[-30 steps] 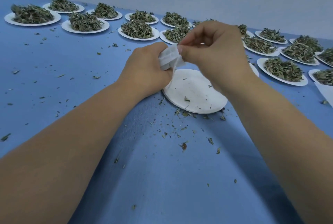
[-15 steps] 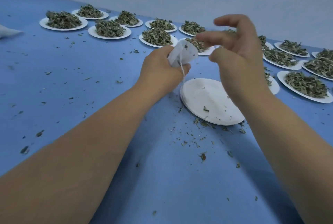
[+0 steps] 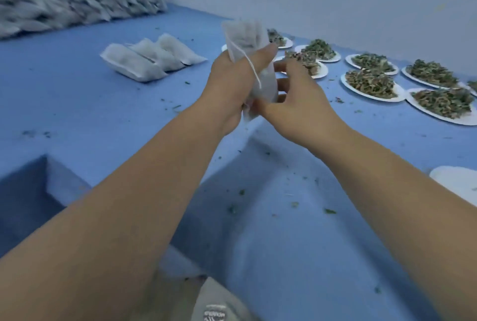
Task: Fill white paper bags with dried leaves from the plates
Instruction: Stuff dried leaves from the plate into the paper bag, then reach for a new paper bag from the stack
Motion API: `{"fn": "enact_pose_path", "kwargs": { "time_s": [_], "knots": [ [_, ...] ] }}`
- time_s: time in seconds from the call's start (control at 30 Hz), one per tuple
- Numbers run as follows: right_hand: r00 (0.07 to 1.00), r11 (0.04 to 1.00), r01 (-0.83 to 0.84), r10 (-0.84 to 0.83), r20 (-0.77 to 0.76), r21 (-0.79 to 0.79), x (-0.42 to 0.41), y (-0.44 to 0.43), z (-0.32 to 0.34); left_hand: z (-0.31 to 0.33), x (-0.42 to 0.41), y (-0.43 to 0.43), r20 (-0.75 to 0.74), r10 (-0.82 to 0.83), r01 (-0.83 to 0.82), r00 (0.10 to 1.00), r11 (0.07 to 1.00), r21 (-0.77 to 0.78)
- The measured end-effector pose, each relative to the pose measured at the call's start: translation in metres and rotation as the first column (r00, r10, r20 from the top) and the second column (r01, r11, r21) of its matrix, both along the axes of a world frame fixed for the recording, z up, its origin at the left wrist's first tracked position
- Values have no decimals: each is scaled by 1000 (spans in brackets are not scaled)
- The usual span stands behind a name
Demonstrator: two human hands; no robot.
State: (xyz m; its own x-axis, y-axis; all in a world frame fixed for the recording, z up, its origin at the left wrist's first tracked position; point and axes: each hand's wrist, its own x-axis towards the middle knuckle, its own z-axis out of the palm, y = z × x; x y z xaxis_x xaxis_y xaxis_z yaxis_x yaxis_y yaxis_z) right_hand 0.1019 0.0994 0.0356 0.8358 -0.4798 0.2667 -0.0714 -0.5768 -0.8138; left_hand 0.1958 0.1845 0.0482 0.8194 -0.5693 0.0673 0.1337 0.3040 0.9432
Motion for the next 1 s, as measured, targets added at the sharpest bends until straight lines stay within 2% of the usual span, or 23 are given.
{"fn": "enact_pose_path", "kwargs": {
  "time_s": [0.13, 0.2, 0.27, 0.3, 0.4, 0.5, 0.63, 0.73, 0.83, 1.0],
  "knots": [
    [999, 993, -21, 15, 52, 116, 74, 16, -5, -6, 54, 42, 60, -67, 71, 996, 995, -67],
    [998, 986, -6, -5, 66, 167, 115, 14, -6, -10, 82, 55, -20, -30, 26, 999, 986, -164],
    [995, 984, 38, -53, 79, 177, 154, 5, -6, -11, 110, 49, -177, 106, -134, 978, 979, -154],
    [993, 986, 73, -87, 85, 152, 174, -4, -6, -11, 122, 41, -211, 221, -241, 952, 968, -75],
    [987, 988, 152, -153, 48, 9, 236, -27, -3, -22, 150, 15, -114, 489, -482, 865, 872, 82],
    [979, 976, 195, -199, -43, -96, 289, -50, -4, -39, 161, 0, -45, 570, -565, 821, 821, 80],
    [973, 951, 161, -198, -121, -263, 346, -63, -13, -49, 168, -10, 16, 558, -558, 830, 828, 64],
    [965, 942, 99, -170, -201, -322, 365, -65, -23, -53, 166, -16, 138, 504, -520, 852, 845, 124],
    [966, 928, 73, -157, -205, -365, 366, -69, -23, -53, 165, -15, 183, 475, -502, 861, 851, 153],
    [987, 954, 73, -110, -114, -291, 341, -79, -13, -52, 156, -12, 274, 422, -478, 864, 859, 185]
  ]
}}
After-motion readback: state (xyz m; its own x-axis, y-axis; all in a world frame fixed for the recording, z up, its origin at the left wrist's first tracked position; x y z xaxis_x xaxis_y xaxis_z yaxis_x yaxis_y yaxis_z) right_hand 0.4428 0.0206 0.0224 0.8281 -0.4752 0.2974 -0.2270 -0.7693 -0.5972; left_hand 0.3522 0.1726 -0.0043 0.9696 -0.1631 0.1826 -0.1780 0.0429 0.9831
